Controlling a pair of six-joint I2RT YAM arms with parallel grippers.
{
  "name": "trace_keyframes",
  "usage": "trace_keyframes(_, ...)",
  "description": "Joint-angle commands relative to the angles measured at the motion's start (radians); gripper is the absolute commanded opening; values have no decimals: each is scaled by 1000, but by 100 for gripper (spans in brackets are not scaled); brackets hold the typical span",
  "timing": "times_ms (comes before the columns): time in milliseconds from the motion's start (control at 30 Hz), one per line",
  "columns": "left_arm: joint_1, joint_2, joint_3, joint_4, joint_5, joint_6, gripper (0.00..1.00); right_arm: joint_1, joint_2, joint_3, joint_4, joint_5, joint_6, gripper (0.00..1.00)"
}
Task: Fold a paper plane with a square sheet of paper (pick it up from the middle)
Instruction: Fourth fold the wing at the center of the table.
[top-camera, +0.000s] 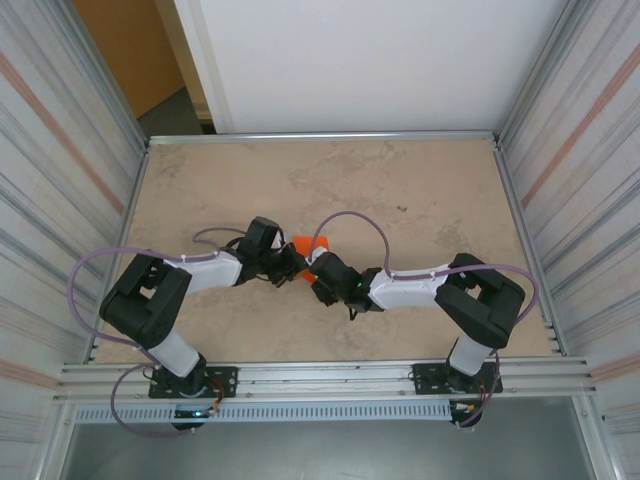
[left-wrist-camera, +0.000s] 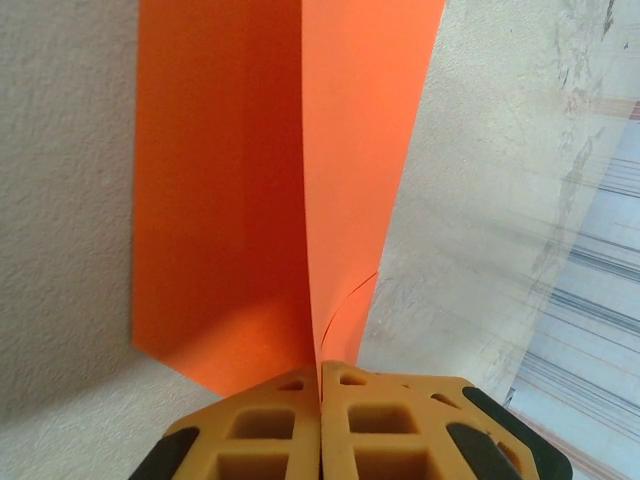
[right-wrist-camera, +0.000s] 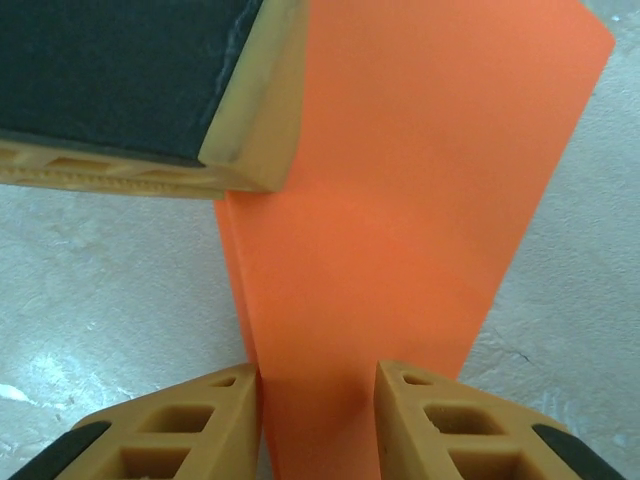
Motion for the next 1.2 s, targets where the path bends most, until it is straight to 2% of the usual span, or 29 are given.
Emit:
trace_keyframes(0, -4, -21, 21, -1, 4, -9, 8, 9, 18, 15, 12, 43, 22, 31)
trace_keyframes(233, -4, -21, 25, -4, 8, -12, 11, 9, 29, 15, 13, 38, 21, 30)
trace_keyframes(700, 26, -64, 26, -42, 10, 9, 18, 7, 20, -2, 20, 7, 15, 20)
trace_keyframes(867, 79, -137, -3, -70, 0, 23, 29, -14, -1, -18, 29, -78, 25, 18)
trace_keyframes(1000, 123, -226, -55, -85, -32, 27, 37, -54, -24, -49, 65, -193, 51, 16)
trace_keyframes(1167, 130, -283, -120, -53, -33, 18, 41, -109, -39, -75, 115, -335, 94, 15)
